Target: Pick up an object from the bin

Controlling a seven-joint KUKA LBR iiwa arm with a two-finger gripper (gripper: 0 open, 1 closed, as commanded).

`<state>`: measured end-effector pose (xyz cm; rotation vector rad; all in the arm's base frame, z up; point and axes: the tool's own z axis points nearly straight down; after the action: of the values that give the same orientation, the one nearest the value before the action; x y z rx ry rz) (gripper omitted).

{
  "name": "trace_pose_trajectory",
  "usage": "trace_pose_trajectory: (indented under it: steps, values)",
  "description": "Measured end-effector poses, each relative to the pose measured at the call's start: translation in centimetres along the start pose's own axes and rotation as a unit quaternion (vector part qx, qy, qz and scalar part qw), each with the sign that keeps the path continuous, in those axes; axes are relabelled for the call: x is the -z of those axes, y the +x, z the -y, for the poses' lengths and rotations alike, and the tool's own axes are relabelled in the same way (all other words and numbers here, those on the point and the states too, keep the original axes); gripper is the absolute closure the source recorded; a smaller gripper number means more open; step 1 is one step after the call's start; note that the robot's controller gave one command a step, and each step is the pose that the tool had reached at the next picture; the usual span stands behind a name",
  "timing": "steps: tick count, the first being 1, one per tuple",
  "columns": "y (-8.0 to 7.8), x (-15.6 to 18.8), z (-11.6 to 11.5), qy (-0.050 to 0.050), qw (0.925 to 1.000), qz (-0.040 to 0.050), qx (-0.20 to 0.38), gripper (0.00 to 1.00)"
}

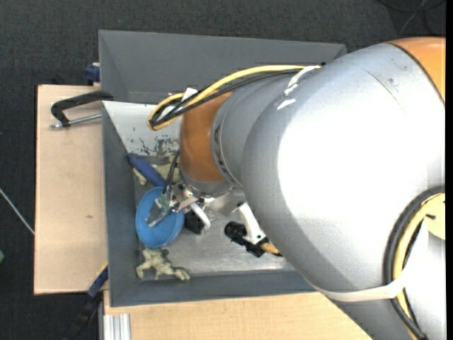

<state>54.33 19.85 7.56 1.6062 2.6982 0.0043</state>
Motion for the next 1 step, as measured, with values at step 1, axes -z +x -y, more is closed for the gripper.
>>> trace_pose_trajectory:
  steps: [1]
  values:
    - [0.2, 0.32, -0.28, -0.003, 1.0, -0.0017, 0.001, 1.0]
